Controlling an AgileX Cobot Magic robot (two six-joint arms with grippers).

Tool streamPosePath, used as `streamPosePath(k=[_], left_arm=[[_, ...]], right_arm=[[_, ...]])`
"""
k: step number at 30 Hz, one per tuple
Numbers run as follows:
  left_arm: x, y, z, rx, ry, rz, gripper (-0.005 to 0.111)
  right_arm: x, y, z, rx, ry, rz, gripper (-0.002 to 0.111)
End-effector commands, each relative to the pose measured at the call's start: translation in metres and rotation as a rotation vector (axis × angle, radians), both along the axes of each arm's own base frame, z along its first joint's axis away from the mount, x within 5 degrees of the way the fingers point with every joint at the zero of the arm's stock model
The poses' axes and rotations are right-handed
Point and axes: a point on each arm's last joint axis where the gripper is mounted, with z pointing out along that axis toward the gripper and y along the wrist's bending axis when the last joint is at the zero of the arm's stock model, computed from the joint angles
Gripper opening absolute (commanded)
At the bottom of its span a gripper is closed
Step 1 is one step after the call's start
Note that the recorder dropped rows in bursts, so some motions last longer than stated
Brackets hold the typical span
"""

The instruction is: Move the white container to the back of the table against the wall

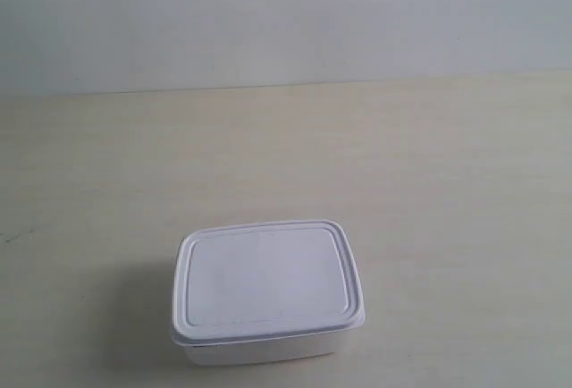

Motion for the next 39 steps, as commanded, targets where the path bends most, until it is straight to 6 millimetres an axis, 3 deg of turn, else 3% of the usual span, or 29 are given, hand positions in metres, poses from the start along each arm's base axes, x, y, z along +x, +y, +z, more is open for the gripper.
streamPosePath(k=[1,23,29,35,37,39], left_arm=[[0.000,0.000,0.000,-0.009,-0.012,0.003,0.000],[0.002,0.002,0.007,0.039,-0.085,0.015,0.000],[0.002,0.003,0.010,0.044,-0.119,0.021,0.000],[0.002,-0.001,0.009,-0.105,-0.112,0.015,0.000],[0.002,0.001,0.010,-0.038,-0.119,0.017,0.000],[0.003,0.003,0.013,0.093,-0.158,0.017,0.000]], right_arm=[[0.000,0.000,0.000,0.014,-0.012,-0.001,0.000],[0.000,0.000,0.003,0.028,-0.043,-0.005,0.000],[0.000,-0.001,0.007,0.250,-0.023,-0.019,0.000],[0.000,-0.001,0.007,0.273,-0.016,-0.020,0.000],[0.000,-0.001,0.007,0.273,-0.016,-0.020,0.000],[0.000,-0.001,0.009,0.383,-0.009,-0.021,0.000]])
